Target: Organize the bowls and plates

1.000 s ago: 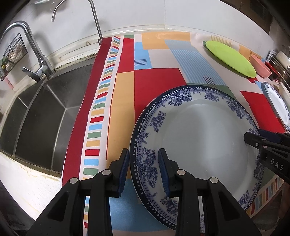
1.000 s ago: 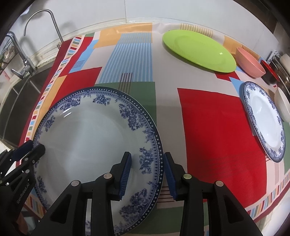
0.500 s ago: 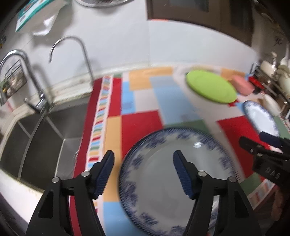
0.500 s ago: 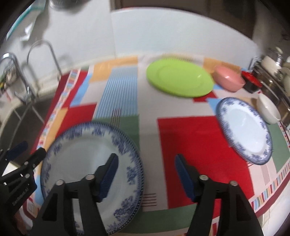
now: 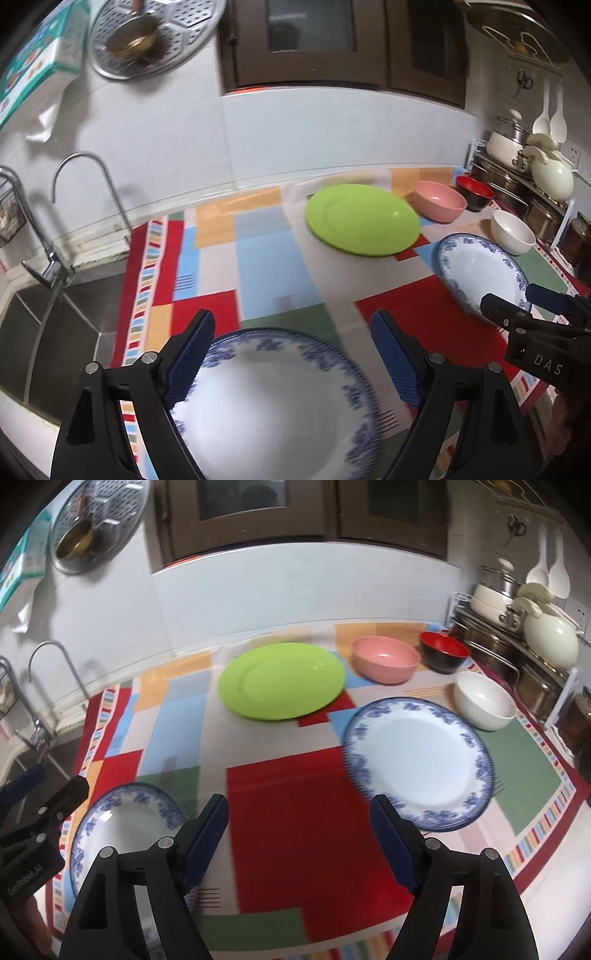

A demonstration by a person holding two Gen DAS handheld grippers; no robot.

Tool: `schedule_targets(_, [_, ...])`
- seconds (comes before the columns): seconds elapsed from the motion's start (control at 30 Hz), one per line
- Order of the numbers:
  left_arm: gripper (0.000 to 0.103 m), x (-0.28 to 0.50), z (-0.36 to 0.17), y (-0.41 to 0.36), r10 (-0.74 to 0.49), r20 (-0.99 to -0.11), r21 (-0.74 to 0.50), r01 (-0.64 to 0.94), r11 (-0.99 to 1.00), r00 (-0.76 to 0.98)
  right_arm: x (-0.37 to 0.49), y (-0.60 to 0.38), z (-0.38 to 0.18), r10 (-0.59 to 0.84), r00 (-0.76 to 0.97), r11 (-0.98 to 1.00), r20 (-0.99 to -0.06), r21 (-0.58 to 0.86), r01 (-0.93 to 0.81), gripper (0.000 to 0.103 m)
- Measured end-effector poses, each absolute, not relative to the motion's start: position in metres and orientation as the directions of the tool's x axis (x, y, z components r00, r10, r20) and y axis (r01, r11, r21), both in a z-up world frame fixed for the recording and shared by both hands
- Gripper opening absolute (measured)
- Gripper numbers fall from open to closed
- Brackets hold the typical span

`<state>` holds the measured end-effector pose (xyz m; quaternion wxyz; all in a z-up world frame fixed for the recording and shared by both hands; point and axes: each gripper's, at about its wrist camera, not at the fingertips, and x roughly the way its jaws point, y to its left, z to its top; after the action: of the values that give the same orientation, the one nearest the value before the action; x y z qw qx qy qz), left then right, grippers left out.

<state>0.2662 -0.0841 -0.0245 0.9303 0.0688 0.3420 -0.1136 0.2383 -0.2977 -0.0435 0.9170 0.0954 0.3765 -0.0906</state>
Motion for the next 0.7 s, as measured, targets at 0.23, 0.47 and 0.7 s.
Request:
schedule_targets(0.23, [0.088, 0.274, -0.022, -0.134, -0.191, -0.651, 0.058, 0.299, 0.952, 0.734, 0.236, -0.346, -0.043, -0.128, 0.699, 0.952, -0.704, 0.11, 0.284, 0.079])
schedule_targets(0.47, [0.088, 0.286, -0.02, -0.18, -0.218, -0.651, 0.059, 0.335, 0.94, 0.727, 0.238, -0.392, -0.044, -0.157, 0.702, 0.94, -0.695, 0.114, 0.322, 0.079])
schedule_targets(0.7, [0.088, 0.304, -0.028, -0.224, -0.233, -0.674, 0.051, 0.359, 0.932, 0.701, 0.247, -0.434, -0.049, -0.18, 0.691, 0.928, -0.7, 0.113, 0.356, 0.079])
